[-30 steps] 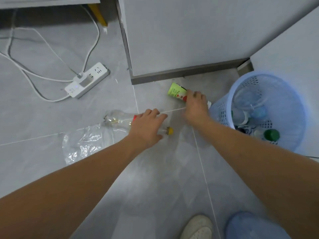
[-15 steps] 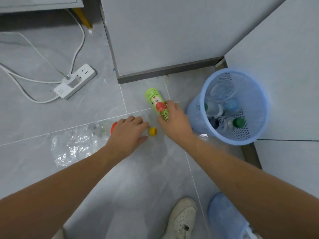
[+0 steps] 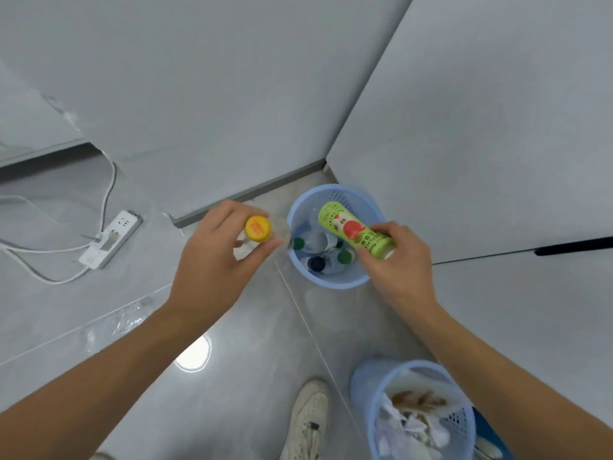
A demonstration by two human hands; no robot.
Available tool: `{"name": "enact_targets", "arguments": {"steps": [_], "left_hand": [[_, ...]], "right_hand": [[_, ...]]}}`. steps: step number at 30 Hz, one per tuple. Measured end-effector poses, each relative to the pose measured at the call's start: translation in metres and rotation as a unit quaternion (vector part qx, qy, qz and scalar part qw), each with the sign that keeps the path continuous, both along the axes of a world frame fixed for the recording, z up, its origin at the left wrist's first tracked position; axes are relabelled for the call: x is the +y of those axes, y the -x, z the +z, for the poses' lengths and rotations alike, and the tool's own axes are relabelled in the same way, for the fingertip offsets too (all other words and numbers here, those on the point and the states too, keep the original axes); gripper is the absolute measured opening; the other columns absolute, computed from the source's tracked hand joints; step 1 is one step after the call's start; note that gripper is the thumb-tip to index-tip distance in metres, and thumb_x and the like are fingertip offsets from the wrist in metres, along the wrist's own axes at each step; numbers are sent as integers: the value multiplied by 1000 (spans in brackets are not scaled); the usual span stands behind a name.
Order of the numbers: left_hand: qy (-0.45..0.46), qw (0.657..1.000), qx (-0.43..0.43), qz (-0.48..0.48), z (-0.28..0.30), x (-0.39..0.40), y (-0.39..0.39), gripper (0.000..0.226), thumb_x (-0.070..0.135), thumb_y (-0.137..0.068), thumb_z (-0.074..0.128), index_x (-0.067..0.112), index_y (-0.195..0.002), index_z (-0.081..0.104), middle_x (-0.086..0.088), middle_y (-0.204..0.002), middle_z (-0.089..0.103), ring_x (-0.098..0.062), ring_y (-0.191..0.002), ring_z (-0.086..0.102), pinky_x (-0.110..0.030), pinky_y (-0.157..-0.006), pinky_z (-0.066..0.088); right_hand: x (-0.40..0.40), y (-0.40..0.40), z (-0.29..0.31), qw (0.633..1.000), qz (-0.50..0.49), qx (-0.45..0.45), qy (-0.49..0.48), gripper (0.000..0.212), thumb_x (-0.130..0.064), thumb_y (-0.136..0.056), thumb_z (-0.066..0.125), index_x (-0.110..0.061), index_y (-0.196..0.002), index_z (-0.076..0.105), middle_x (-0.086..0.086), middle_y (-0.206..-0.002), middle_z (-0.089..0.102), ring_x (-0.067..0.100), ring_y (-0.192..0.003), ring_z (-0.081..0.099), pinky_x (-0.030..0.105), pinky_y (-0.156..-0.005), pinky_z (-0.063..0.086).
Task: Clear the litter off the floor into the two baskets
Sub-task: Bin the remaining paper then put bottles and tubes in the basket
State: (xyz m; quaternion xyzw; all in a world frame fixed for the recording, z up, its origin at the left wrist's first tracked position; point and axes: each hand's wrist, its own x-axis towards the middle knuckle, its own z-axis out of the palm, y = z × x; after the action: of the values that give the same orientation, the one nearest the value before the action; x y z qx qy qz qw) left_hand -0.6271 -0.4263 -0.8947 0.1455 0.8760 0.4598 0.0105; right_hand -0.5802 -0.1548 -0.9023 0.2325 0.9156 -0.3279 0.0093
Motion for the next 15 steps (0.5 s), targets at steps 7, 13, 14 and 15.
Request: {"name": "enact_targets", "arguments": {"steps": [7, 13, 14, 15], "left_hand": [[-15, 999, -27, -31, -32, 79, 34, 27, 34, -91, 73, 23, -115, 66, 8, -112, 57, -16, -104, 59, -42, -82, 57], [62, 995, -14, -81, -79, 109, 44, 27, 34, -92, 71, 25, -116, 65, 9, -115, 57, -13, -104, 56, -38, -82, 56], [78, 993, -9, -87, -83, 112, 45, 28, 35, -91, 71, 24, -117, 66, 8, -116, 58, -13, -105, 56, -37, -82, 56], [93, 991, -2, -96, -87, 114, 45, 30, 35, -91, 72, 24, -118, 66, 7, -118, 58, -14, -106, 56, -37, -82, 56]], "right_hand": [[60, 25, -39, 992, 16, -75, -98, 38, -26, -76, 79, -21, -112, 68, 3, -101, 58, 22, -87, 60, 32, -71, 51], [72, 38, -100, 981, 83, -130, -120, 34, -21, -77, 78, -15, -109, 67, 8, -108, 54, 29, -102, 53, 37, -71, 51], [72, 39, -108, 979, 89, -135, -125, 33, -22, -79, 77, -14, -109, 66, 8, -111, 53, 29, -105, 50, 35, -70, 48], [71, 41, -115, 978, 94, -138, -129, 32, -23, -81, 77, -14, -109, 65, 9, -113, 52, 29, -107, 49, 34, -70, 46]]}}
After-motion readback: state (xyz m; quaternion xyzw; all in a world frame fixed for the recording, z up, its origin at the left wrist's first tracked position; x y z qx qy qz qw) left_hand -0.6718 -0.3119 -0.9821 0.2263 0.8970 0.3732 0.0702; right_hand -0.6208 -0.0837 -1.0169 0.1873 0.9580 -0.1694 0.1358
